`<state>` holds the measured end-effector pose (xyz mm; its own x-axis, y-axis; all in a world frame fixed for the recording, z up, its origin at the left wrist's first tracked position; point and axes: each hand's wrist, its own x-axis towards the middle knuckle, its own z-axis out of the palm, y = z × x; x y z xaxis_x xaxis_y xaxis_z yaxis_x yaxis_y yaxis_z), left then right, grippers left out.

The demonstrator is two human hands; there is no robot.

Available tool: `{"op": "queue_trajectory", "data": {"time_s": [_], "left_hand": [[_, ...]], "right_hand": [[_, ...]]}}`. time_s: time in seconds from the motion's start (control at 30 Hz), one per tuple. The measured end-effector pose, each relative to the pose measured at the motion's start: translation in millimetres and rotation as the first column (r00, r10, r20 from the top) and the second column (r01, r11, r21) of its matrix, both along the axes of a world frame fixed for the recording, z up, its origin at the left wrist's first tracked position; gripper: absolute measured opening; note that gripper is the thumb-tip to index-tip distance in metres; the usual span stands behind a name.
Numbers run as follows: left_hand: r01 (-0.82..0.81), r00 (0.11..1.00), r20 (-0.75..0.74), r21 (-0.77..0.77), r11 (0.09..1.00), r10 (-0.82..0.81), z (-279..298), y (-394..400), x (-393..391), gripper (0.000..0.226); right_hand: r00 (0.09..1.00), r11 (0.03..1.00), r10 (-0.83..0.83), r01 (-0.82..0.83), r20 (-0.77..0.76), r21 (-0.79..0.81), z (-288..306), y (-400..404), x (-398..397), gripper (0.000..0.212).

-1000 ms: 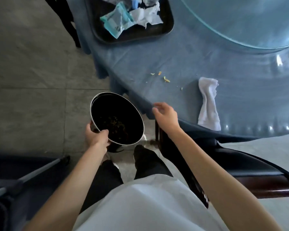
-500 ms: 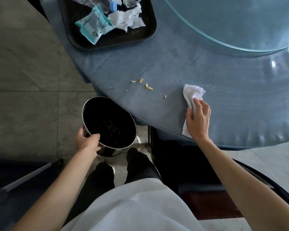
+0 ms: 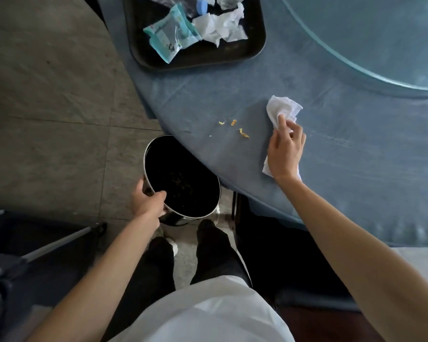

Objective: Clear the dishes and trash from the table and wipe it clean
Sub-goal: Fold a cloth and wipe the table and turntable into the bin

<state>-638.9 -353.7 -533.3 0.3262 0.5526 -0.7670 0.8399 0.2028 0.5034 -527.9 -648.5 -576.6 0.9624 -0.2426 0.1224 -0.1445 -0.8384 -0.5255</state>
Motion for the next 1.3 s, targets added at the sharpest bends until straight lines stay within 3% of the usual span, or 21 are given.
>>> {"op": "queue_trajectory", "data": {"time_s": [0.2, 0.43, 0.57, 0.73, 0.9, 1.07, 1.2, 1.23, 1.3], "left_hand": [[0.019, 0.999, 0.043, -0.02, 1.0, -0.018, 2.0, 3.7, 5.4, 0.078], [0.014, 0.998, 0.055, 0.001, 1.0, -0.014, 9.1, 9.8, 3.1, 0.075], [0.008, 0.997, 0.071, -0.033, 0.999, -0.006, 14.4, 14.0, 1.0, 0.077], [0.025, 0.998, 0.063, -0.062, 0.998, -0.022, 10.8, 15.8, -2.0, 0.076], [0.021, 0.998, 0.058, -0.05, 0.999, -0.018, 4.2, 16.1, -5.8, 0.077], [0.029, 0.997, 0.076, -0.053, 0.998, -0.025, 5.5, 15.6, -5.3, 0.075], [0.032, 0.996, 0.08, -0.03, 0.999, -0.029, 12.8, 10.8, -3.0, 0.073], [0.041, 0.996, 0.078, -0.017, 0.999, -0.04, 13.6, 9.7, -3.2, 0.073], [0.057, 0.996, 0.072, -0.003, 0.998, -0.057, 13.2, 8.9, -4.9, 0.074]], "right_hand": [[0.949, 0.949, 0.314, -0.315, -0.032, -0.032, 3.3, 66.5, 11.6, 0.046], [0.687, 0.687, 0.726, -0.726, 0.009, 0.032, 9.1, 128.7, -55.1, 0.053], [0.77, 0.761, 0.634, -0.638, 0.074, 0.112, 25.4, 131.2, -56.2, 0.053], [0.904, 0.91, 0.41, -0.414, 0.119, 0.01, 32.5, 68.2, 26.2, 0.047], [0.967, 0.966, 0.254, -0.254, -0.009, -0.048, 10.3, 26.5, 60.6, 0.044], [0.882, 0.882, 0.471, -0.471, 0.007, -0.021, -1.2, 92.3, -5.5, 0.041], [0.616, 0.615, 0.787, -0.779, -0.032, 0.12, 4.3, 136.2, -64.1, 0.039], [0.603, 0.599, 0.798, -0.787, -0.024, 0.149, 6.9, 136.3, -71.2, 0.038], [0.723, 0.704, 0.69, -0.678, 0.021, 0.213, 15.1, 124.4, -75.5, 0.033]]}}
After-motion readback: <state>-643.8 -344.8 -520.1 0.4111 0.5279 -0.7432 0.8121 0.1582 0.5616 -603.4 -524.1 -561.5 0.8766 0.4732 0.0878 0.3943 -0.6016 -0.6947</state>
